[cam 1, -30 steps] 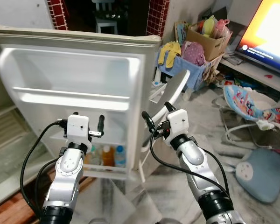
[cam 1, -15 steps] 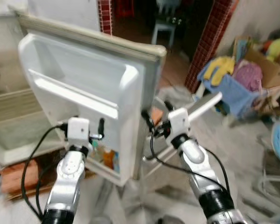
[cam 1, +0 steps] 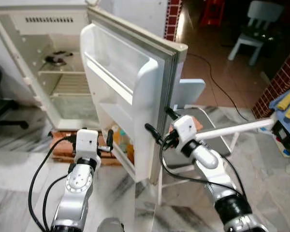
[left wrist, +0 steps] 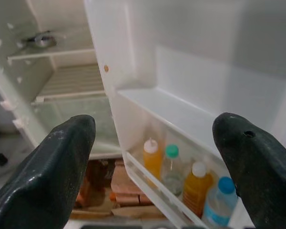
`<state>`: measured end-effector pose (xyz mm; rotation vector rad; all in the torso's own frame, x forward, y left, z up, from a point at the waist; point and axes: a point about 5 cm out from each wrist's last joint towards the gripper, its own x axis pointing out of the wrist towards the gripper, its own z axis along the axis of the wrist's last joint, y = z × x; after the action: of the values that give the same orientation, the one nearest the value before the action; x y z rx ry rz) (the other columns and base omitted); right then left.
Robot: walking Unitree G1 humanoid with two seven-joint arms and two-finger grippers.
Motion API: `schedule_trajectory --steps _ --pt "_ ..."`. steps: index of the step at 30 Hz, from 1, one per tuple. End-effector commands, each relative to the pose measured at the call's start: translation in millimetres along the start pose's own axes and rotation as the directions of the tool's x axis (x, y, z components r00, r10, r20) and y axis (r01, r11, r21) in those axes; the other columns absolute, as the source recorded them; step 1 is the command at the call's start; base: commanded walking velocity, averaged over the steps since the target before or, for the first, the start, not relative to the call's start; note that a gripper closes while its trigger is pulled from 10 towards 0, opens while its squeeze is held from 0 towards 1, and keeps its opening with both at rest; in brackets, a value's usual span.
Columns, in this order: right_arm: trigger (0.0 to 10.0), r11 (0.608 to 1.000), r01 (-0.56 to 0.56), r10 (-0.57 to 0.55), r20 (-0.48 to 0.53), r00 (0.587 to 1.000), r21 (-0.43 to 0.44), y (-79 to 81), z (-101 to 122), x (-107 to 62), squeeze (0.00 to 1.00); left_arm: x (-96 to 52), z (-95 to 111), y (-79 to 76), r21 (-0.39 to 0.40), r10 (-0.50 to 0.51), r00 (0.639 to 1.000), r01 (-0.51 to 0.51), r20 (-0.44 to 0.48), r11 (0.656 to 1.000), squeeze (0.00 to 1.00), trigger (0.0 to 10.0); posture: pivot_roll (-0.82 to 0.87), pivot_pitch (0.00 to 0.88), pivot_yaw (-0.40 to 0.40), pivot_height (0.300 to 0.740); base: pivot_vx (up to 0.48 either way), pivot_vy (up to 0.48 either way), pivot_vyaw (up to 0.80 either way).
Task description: Restocking fridge
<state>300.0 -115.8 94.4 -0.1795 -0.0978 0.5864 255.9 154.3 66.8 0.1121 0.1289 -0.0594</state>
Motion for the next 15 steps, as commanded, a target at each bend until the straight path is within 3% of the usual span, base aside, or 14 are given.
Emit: schedule_trajectory --steps 1,5,9,15 --pt "10.0 0.999 0.035 -0.035 0.016 0.999 -0.028 -8.5 4.4 4.7 0.0 -4.9 -6.3 1.6 -0.004 0.006 0.999 -0.006 -0.04 1.0 0.0 10.0 0.14 0.0 -0.017 0.74 0.0 0.0 0.79" --pt "10.0 0.995 0.096 -0.095 0.016 0.995 -0.032 -16.4 5.3 5.8 0.0 -11.5 -21.2 -0.6 -0.022 -0.016 0.99 0.013 -0.14 1.0 0.0 10.0 0.14 0.0 -0.018 0.74 0.0 0.0 0.79" --pt "10.0 0.995 0.096 -0.095 0.019 0.995 -0.019 -16.6 5.1 5.9 0.0 -20.7 -35.7 -16.2 -0.057 -0.164 0.958 0.155 -0.237 0.986 0.0 10.0 0.15 0.0 -0.018 0.74 0.0 0.0 0.79" --pt "10.0 0.999 0.055 -0.055 0.002 0.998 0.002 -16.4 -0.3 1.8 0.0 -23.0 -42.6 -20.3 -0.038 -0.206 0.94 0.203 -0.271 0.978 0.0 10.0 0.14 0.0 -0.013 0.74 0.0 0.0 0.79"
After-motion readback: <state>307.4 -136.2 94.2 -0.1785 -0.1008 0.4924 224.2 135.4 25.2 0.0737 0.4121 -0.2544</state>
